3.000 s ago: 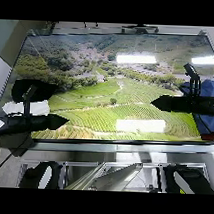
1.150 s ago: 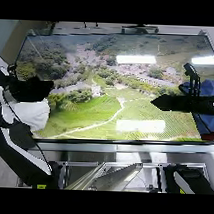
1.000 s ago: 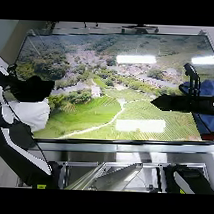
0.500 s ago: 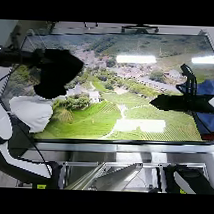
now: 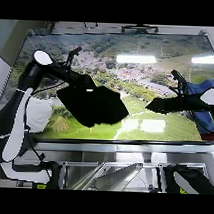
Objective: Fold the shirts.
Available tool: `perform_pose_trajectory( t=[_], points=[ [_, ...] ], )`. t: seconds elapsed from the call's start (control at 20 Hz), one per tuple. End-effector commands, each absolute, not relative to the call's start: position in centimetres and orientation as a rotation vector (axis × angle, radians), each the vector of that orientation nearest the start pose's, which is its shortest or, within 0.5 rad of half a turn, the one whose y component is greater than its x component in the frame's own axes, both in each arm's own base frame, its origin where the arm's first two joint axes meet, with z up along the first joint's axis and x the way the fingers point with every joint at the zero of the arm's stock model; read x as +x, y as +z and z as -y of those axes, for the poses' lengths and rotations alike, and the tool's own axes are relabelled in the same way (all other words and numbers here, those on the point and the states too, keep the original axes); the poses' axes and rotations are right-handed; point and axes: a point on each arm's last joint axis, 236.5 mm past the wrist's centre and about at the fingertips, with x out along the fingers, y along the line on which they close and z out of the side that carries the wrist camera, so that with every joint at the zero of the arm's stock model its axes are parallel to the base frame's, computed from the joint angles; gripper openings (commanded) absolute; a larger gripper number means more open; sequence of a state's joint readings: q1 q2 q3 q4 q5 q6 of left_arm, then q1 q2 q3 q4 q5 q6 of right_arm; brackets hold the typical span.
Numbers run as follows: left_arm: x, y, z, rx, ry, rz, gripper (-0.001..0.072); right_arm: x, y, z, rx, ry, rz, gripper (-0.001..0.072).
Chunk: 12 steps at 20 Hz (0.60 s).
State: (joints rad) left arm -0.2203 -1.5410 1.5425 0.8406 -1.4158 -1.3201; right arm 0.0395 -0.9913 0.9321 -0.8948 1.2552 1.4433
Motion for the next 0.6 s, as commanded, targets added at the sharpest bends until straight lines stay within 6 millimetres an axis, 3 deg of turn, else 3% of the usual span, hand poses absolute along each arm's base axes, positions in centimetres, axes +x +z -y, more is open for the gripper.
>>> perform_pose_trajectory(
  t=[0.0,0.15,0.2,0.25,0.4,0.55],
  points=[
    [37.4,8.3,24.7,-0.167,-0.855,-1.300,0.0347,29.8,6.7,-15.2,0.450,0.528,-1.223,0.0321],
    [38.7,11.7,21.8,-0.166,-0.820,-1.270,0.0348,30.5,6.6,-15.0,0.421,0.534,-1.193,0.0345],
    [38.6,12.1,20.4,-0.173,-0.791,-1.295,0.0347,31.1,6.3,-14.9,0.419,0.527,-1.185,0.0517],
    [38.3,11.8,18.4,-0.173,-0.749,-1.337,0.0348,31.5,5.6,-14.9,0.427,0.517,-1.194,0.0615],
    [37.8,8.5,13.1,-0.230,-0.581,-1.404,0.0347,31.6,2.1,-15.0,0.441,0.508,-1.294,0.0611],
    [34.0,3.0,9.4,-0.328,-0.492,-1.538,0.0348,30.0,-2.3,-15.5,0.479,0.518,-1.421,0.0611]
  ],
)
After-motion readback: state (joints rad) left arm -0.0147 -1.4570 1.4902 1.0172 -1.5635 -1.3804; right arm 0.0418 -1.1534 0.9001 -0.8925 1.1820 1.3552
